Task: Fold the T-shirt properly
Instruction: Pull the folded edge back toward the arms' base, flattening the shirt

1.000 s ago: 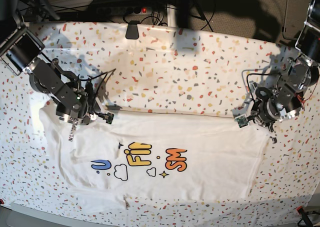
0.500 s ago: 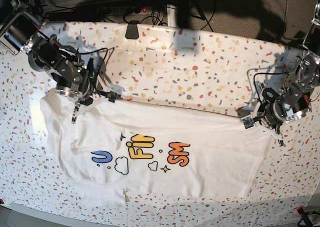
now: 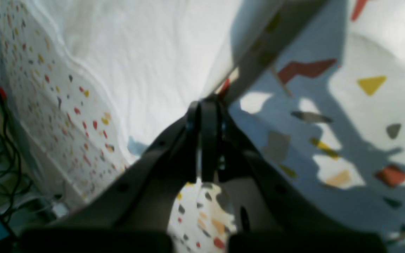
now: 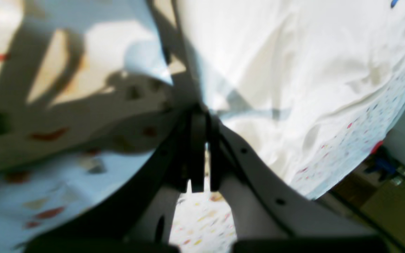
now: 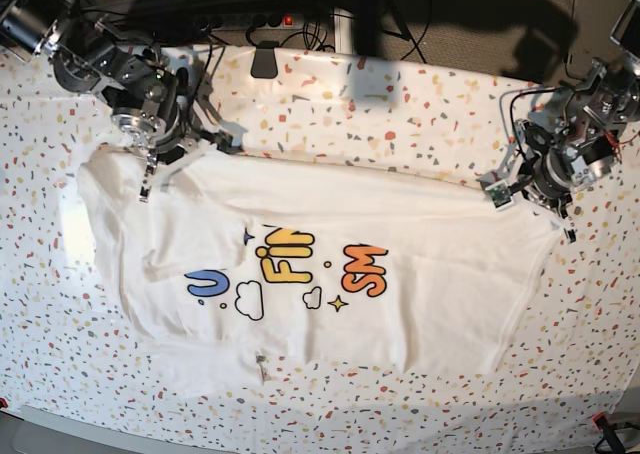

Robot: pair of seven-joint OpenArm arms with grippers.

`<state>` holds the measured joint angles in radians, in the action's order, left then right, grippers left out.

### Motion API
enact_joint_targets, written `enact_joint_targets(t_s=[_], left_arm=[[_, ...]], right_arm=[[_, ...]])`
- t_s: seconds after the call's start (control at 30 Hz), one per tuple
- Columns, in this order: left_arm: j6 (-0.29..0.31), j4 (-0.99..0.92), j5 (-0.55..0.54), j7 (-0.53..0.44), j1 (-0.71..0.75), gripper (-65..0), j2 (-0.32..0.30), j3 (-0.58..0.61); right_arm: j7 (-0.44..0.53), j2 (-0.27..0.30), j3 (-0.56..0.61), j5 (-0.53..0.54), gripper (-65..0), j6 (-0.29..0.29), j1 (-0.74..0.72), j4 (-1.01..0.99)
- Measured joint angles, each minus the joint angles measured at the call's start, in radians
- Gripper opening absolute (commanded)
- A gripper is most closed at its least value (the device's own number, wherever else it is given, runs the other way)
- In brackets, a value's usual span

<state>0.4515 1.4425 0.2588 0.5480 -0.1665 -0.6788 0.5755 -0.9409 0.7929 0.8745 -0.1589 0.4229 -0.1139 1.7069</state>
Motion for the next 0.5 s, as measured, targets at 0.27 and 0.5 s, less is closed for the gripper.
enact_joint_targets(t_s=[0.27, 0.5], left_arm=[[0.004, 0.166, 0.01, 0.087, 0.095, -65.0, -0.055, 0.001], [-0.058, 0.215, -0.009, 0.084, 0.166, -65.0, -0.151, 0.002]], right_arm=[[-0.042, 0.027, -0.039, -0.074, -65.0, -0.031, 0.122, 0.1], [-0.037, 0.033, -0.167, -0.048, -65.0, -0.026, 0.261, 0.194]])
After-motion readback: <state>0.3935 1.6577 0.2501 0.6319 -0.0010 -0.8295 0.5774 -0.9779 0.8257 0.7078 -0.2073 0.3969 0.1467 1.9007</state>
